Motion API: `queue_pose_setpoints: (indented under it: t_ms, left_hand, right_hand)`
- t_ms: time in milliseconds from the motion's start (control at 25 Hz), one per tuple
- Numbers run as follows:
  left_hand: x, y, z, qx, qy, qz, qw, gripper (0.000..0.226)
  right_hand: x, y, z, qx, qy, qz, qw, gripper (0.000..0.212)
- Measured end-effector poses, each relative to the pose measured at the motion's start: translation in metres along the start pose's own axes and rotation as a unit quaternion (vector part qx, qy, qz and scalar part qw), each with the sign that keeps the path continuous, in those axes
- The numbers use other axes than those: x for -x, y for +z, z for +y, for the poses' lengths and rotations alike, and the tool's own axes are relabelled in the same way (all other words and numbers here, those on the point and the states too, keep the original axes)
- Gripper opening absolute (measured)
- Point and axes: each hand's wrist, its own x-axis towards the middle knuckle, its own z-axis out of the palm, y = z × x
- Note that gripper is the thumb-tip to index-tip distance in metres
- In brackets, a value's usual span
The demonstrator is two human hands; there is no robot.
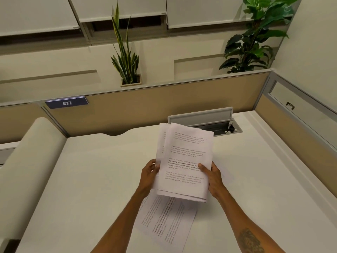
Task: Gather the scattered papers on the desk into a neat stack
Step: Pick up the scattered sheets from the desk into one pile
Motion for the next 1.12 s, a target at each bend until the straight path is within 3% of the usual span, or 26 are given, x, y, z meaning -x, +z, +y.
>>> queue_pose_setpoints:
  t_ms: [280, 440, 560, 920, 1120]
  left_hand:
    - [0.021, 0.002, 0.004, 0.051, -0.011, 0.002, 0.999, 0.024]
    - [0.023, -0.006, 0.013, 0.057, 0.004, -0.002, 0.998, 0.043]
    - [0.029, -0.009, 0.006, 0.084, 0.002, 0.019, 0.996, 0.032]
    - [0.046, -0.008, -0.019, 0.066, -0.012, -0.018, 0.998, 0.031]
    - [0.049, -0.003, -0.023, 0.058, -0.003, 0.001, 0.998, 0.023]
  right_hand:
    - [0.001, 0.013, -0.013, 0.062, -0.019, -0.032, 0.997, 0.036]
    - [0.008, 0.029, -0.013, 0.102, -0.075, -0.054, 0.990, 0.029]
    - [0.012, 0.031, -0.004, 0.131, -0.096, -0.053, 0.985, 0.029]
    - [0.020, 0.022, 0.017, 0.166, -0.046, -0.084, 0.982, 0.046]
    - [0.022, 0.030, 0.020, 0.203, -0.036, -0.069, 0.976, 0.029]
